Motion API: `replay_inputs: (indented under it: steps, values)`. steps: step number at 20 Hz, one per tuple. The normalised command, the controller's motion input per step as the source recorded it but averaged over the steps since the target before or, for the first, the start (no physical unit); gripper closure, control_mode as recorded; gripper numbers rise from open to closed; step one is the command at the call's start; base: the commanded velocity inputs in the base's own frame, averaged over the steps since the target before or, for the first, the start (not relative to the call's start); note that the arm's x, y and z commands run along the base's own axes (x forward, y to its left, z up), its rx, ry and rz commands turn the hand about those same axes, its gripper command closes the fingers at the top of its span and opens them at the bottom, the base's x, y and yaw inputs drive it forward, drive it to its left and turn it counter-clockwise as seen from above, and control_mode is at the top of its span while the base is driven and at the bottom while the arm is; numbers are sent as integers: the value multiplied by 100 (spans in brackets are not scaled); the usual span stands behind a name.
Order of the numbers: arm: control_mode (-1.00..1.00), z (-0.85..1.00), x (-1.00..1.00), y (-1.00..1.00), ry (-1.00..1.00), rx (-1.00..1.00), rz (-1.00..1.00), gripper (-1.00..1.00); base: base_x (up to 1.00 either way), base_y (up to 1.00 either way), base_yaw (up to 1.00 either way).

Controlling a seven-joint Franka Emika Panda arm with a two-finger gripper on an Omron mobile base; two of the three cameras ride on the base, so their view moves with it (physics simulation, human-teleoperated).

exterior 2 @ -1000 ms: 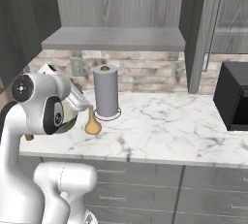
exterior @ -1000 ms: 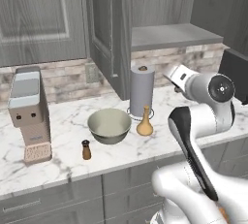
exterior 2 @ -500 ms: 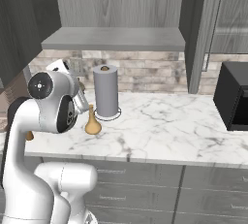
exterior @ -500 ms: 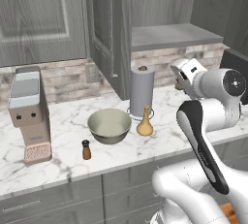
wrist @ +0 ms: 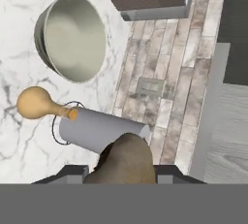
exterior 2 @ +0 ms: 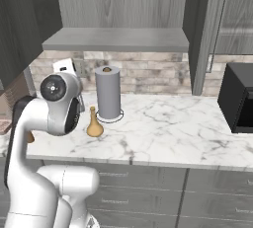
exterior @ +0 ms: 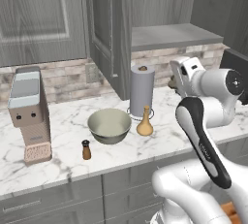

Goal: Retrieve the bottle and the shaker from the cabinet and place them next to the mixing bowl on the counter. Then add garlic from the fridge to the mixing bowl.

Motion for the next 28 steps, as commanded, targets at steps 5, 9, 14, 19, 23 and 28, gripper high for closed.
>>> replay_inputs:
  steps: [5, 9, 14, 19, 23, 28]
  values:
    - [-100, -23, 42, 35, 5, 6, -3, 100, 0, 0, 0]
    - [-100, -38, 31, 12, 14, 7, -1, 100, 0, 0, 0]
    - [-100, -29, 22, 24, 11, 5, -1, 100, 0, 0, 0]
    - [-100, -12, 23, 44, 2, 3, -1, 100, 0, 0, 0]
    - [-100, -24, 31, 32, 6, 1, -1, 100, 0, 0, 0]
    - [-100, -42, 26, 6, 12, 5, 0, 100, 0, 0, 0]
